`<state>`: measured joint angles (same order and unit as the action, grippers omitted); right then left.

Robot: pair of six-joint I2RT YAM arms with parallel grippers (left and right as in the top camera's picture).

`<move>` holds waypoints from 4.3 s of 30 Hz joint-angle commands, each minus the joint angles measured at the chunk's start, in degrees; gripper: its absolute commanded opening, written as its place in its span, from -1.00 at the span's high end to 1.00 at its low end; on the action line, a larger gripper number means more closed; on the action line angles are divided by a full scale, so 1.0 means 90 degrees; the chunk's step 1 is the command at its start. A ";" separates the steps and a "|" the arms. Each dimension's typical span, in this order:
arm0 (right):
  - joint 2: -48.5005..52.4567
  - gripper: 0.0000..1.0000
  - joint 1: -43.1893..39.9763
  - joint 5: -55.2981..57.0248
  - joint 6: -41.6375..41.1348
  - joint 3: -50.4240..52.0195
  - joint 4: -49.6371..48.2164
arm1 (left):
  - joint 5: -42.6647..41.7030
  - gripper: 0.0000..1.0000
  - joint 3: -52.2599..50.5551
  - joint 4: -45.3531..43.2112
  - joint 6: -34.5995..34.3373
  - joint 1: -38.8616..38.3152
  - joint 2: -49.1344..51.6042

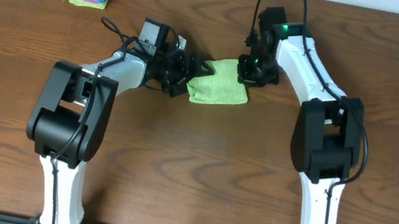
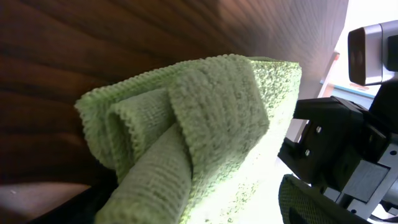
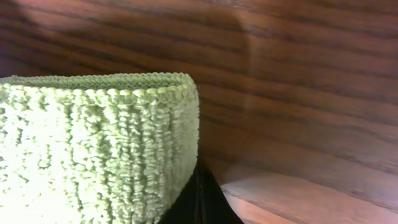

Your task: Fold the cloth

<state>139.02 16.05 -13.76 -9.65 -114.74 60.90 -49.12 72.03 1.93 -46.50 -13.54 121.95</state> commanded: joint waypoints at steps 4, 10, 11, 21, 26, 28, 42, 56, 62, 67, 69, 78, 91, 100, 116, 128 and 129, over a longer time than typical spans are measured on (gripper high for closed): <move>0.0056 0.97 0.0044 -0.0185 -0.0092 0.0044 0.0017 | 0.0435 -0.54 -0.0073 0.0301 0.0257 0.0012 0.0357; 0.0056 0.97 0.0061 -0.0335 -0.0117 0.0044 -0.0029 | 0.0556 -0.50 -0.0073 0.0617 0.0503 0.0034 0.0357; 0.0056 0.97 0.0078 -0.0379 -0.0117 0.0044 -0.0034 | 0.0593 -0.50 -0.0073 0.0619 0.0500 -0.0005 0.0357; 0.0056 0.97 0.0075 -0.0381 -0.0114 0.0041 -0.0017 | 0.0794 0.50 -0.0073 0.0614 0.0355 -0.0153 0.0357; 0.0053 0.97 -0.0056 -0.0381 -0.0112 0.0039 0.0102 | 0.0763 0.88 -0.0068 0.0323 0.0117 -0.0063 0.0355; 0.0053 0.97 -0.0170 -0.0381 -0.0112 0.0027 0.0197 | 0.0566 0.88 -0.0036 -0.0051 -0.0061 0.0063 0.0355; 0.0053 0.97 -0.0736 -0.0408 -0.0109 -0.0384 0.0539 | -0.0267 0.88 0.2875 -0.0964 -0.1316 0.1423 0.0267; 0.0053 0.97 -0.0736 -0.0692 0.0012 -0.0413 0.0408 | 0.2407 0.88 0.3925 -0.0957 -0.2654 0.2577 0.0272; 0.0053 0.97 -0.0736 -0.0695 0.0058 -0.0413 0.0352 | 0.3427 0.88 0.3925 -0.0959 -0.2914 0.2628 0.0272; 0.0053 0.97 -0.0736 -0.0741 0.0136 -0.0413 0.0355 | 0.4194 0.88 0.3920 -0.0913 -0.2929 0.2637 0.0272; 0.0053 0.97 -0.0736 -0.0874 0.0226 -0.0413 0.0352 | 0.4342 0.88 0.3920 -0.0916 -0.2926 0.2679 0.0272; 0.0053 0.97 -0.0733 -0.0879 0.0304 -0.0413 0.0359 | 0.3844 0.88 0.3922 -0.1418 -0.2805 0.2800 0.0767; 0.0053 0.97 -0.0733 -0.0882 0.0347 -0.0413 0.0406 | 0.3147 0.88 0.3920 -0.1749 -0.2735 0.2820 0.1355; 0.0053 0.97 -0.0733 -0.0984 0.0342 -0.0413 0.0398 | 0.2977 -0.90 0.3920 -0.1715 -0.2895 0.2968 0.1355; 0.0053 0.97 -0.0612 -0.1025 0.0340 -0.0413 0.0345 | 0.1559 -0.90 0.3922 -0.1311 -0.3215 0.3570 0.1268; 0.0053 0.97 -0.0571 -0.1168 0.0338 -0.0583 0.0357 | 0.1715 -0.90 0.3922 0.1195 -0.1224 0.3954 0.0158; 0.0053 0.97 -0.0571 -0.1168 0.0340 -0.0624 0.0357 | 0.1734 -0.91 0.3922 0.1299 -0.1103 0.3976 0.0041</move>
<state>139.15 10.68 -22.85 -7.16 -118.30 64.05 -34.28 106.74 12.75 -62.48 21.67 126.89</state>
